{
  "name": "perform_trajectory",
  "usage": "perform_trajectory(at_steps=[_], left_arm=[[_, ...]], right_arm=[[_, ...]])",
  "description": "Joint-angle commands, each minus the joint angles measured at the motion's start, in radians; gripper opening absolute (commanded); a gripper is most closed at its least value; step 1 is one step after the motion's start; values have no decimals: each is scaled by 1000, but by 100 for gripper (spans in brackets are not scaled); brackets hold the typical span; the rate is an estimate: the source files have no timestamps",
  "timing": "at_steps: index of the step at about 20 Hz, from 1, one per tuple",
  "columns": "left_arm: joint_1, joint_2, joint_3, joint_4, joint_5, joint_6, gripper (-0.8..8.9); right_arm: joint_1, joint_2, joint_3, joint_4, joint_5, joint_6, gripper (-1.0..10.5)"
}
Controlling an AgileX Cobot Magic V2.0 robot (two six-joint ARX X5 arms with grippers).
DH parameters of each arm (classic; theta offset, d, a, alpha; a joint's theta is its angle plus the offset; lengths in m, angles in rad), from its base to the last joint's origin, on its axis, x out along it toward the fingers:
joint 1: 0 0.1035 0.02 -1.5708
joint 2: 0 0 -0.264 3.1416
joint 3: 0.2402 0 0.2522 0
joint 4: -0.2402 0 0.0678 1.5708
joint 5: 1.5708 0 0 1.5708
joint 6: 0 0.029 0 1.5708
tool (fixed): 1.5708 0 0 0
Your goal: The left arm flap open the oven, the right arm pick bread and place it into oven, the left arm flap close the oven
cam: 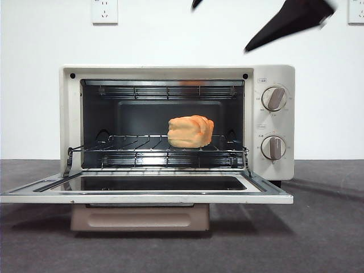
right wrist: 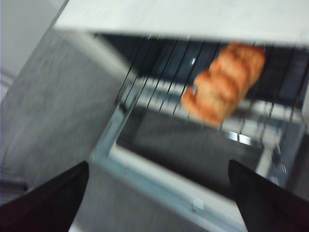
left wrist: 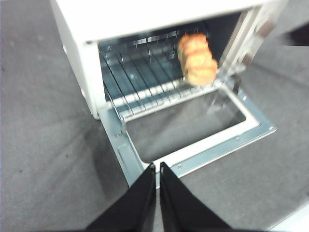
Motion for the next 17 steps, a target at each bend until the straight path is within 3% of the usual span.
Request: perform_trajectory(at_steps=[1,7,10,14,17], left_arm=[[-8,58,8,41,41,26,14],[85,225,5,178,404,5,14],[255,293,5,187,490,16,13],[516,363,-59,226,760,32,13],[627,383,-224,345,827,-41,13]], right_arm=[[28,-88,12,-122,0,-62,463],[37,-340,12,-436,4,-136,463],[37,-435,12,-504,7,-153,463],[37,-515,12,-539,38,-153,463],[37,-538,12,-546,38,-153,463]])
